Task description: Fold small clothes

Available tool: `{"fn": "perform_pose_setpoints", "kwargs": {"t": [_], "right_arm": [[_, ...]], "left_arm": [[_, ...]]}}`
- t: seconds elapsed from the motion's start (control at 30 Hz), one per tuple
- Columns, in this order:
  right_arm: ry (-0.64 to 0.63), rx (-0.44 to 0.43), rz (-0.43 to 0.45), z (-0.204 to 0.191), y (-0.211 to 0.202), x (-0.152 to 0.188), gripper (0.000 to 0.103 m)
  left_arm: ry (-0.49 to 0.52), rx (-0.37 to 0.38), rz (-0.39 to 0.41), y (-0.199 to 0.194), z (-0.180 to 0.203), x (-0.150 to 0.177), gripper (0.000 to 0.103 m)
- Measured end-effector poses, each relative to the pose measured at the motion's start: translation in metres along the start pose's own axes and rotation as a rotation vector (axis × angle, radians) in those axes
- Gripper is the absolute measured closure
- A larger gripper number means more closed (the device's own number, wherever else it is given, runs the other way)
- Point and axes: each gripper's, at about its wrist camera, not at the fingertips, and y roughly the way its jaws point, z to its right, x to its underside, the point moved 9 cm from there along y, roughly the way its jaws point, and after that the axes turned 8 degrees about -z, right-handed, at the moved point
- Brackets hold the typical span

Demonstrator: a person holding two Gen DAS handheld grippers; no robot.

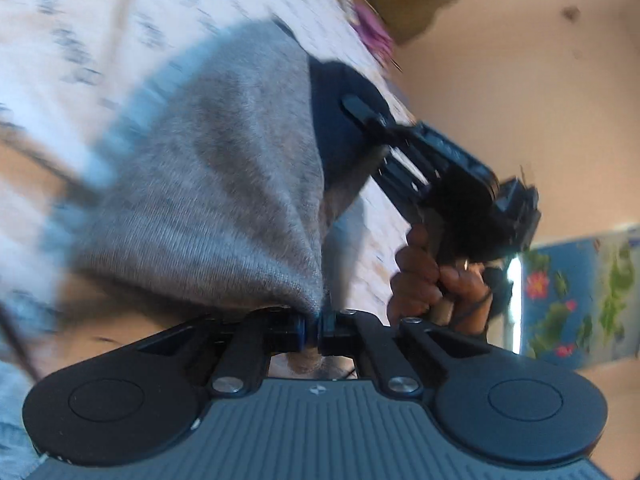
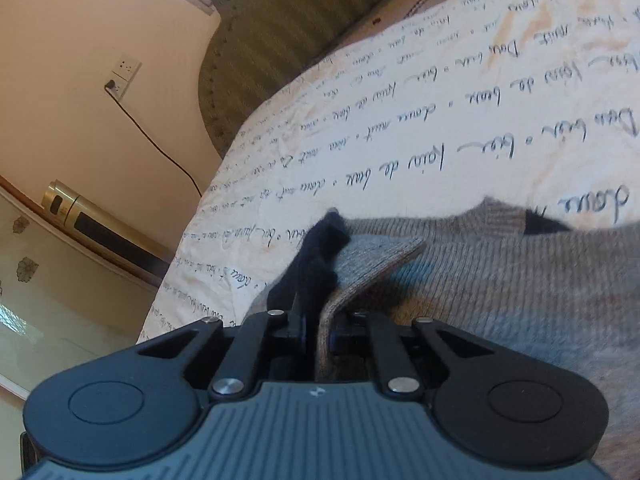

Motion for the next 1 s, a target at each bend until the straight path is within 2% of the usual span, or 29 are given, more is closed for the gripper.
{"fn": "perform_pose_setpoints", "kwargs": {"t": [0.1, 0.17, 0.27, 0.37, 0.4, 0.47, 0.53, 0.57, 0.6, 0.63, 0.67, 0.73, 0.83, 0.87, 0.93, 1.0], "right_arm": [[-0.013, 0.057, 0.034, 0.017, -0.038, -0.012, 0.094], [-0.005, 0.1, 0.042, 0.035, -0.058, -0.014, 0.094], [0.047, 0.157, 0.019, 0.072, -0.068, -0.004, 0.094], [0.092, 0.199, -0.019, 0.103, -0.055, 0.017, 0.093], [0.112, 0.191, -0.017, 0.11, -0.052, 0.022, 0.091], [0.156, 0.158, 0.011, 0.116, -0.054, 0.025, 0.088], [0.183, 0.152, 0.043, 0.117, -0.066, 0.022, 0.077], [0.186, 0.161, 0.076, 0.116, -0.076, 0.019, 0.073], [0.186, 0.163, 0.12, 0.115, -0.088, 0.016, 0.061], [0.179, 0.161, 0.164, 0.112, -0.1, 0.013, 0.047], [0.168, 0.161, 0.198, 0.108, -0.11, 0.01, 0.041], [0.125, 0.144, 0.206, 0.096, -0.115, 0.008, 0.041], [0.094, 0.16, 0.133, 0.084, -0.096, 0.011, 0.041], [0.089, 0.18, 0.107, 0.084, -0.085, 0.013, 0.041], [0.097, 0.239, 0.06, 0.091, -0.07, 0.017, 0.042], [0.106, 0.247, 0.045, 0.093, -0.062, 0.023, 0.048]], "left_arm": [[0.074, 0.03, -0.066, 0.034, 0.027, 0.014, 0.099], [0.097, 0.019, -0.122, 0.061, 0.033, 0.025, 0.099], [0.105, -0.061, -0.173, 0.097, 0.019, 0.033, 0.099], [0.083, -0.12, -0.243, 0.114, -0.002, 0.039, 0.096], [0.079, -0.11, -0.254, 0.113, -0.003, 0.037, 0.084], [0.111, -0.095, -0.298, 0.106, 0.002, 0.037, 0.078], [0.184, -0.08, -0.348, 0.087, 0.011, 0.037, 0.058], [0.255, -0.071, -0.343, 0.072, 0.02, 0.04, 0.054], [0.352, -0.069, -0.308, 0.056, 0.03, 0.039, 0.051], [0.47, -0.086, -0.245, 0.039, 0.041, 0.037, 0.045], [0.58, -0.127, -0.176, 0.026, 0.049, 0.035, 0.041], [0.8, -0.265, -0.018, 0.009, 0.06, 0.03, 0.034], [1.012, -0.431, 0.131, 0.015, 0.066, 0.02, 0.034], [1.067, -0.482, 0.153, 0.021, 0.063, 0.021, 0.034], [1.14, -0.557, 0.147, 0.035, 0.056, 0.018, 0.035], [1.167, -0.581, 0.105, 0.052, 0.045, 0.024, 0.035]]}}
